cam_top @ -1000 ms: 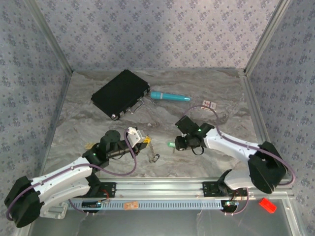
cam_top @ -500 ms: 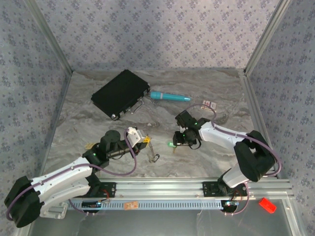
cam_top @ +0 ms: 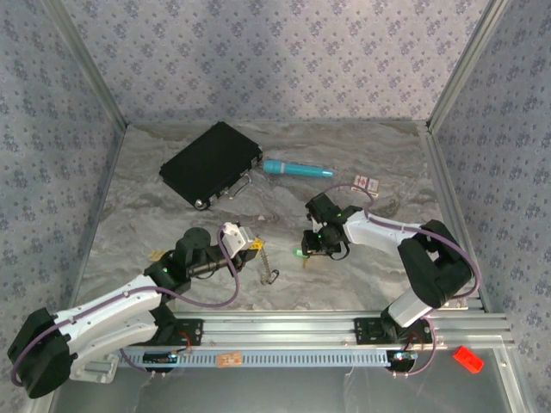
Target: Put the keys on the keyring
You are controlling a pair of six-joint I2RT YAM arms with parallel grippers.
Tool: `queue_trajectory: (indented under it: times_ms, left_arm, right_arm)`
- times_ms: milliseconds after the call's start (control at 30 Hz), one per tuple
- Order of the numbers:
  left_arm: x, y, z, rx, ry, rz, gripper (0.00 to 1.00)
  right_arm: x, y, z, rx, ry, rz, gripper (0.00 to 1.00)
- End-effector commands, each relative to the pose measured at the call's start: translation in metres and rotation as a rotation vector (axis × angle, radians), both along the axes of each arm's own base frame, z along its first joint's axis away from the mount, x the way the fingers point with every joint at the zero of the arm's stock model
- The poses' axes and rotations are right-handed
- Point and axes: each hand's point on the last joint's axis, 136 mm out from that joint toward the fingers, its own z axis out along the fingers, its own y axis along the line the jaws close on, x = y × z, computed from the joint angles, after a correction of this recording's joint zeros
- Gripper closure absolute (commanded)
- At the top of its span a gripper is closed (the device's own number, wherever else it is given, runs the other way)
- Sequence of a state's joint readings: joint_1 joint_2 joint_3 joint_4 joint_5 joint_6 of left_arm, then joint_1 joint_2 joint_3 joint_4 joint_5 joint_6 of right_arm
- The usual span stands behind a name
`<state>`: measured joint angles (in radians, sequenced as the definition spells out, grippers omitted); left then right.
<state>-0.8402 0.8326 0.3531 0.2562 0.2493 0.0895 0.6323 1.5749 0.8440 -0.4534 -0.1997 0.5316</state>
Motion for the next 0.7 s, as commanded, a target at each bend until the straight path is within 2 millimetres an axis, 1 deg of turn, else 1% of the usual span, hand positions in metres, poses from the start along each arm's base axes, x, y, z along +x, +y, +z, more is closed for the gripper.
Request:
queue_trajectory:
  times_ms: [0,433,600,667]
  left_arm:
    - [0.0010,-0.0054,0.0215,-0.038,-0.045,-0.016,1.00]
    - [0.0002,-0.0042,0.0217,-0.036,-0.046,-0.016,1.00]
    - [-0.0004,-0.0045,0.0211,-0.035,-0.044,-0.019,1.00]
    - [-0.0001,-0.0044,0.0207,-0.034,-0.043,-0.018,1.00]
  right_arm:
    - [0.0063,0.0042,0.0014,0.011,-0.002,0.012,0.74]
    - [0.0096,0.0071,-0.0014,0.016,0.004,0.020,0.83]
    - [0.0108,0.0062,0.0012,0.008,-0.003,0.022,0.92]
    - [0.0105,0.0051,0.0039,0.001,-0.007,0.024,0.94]
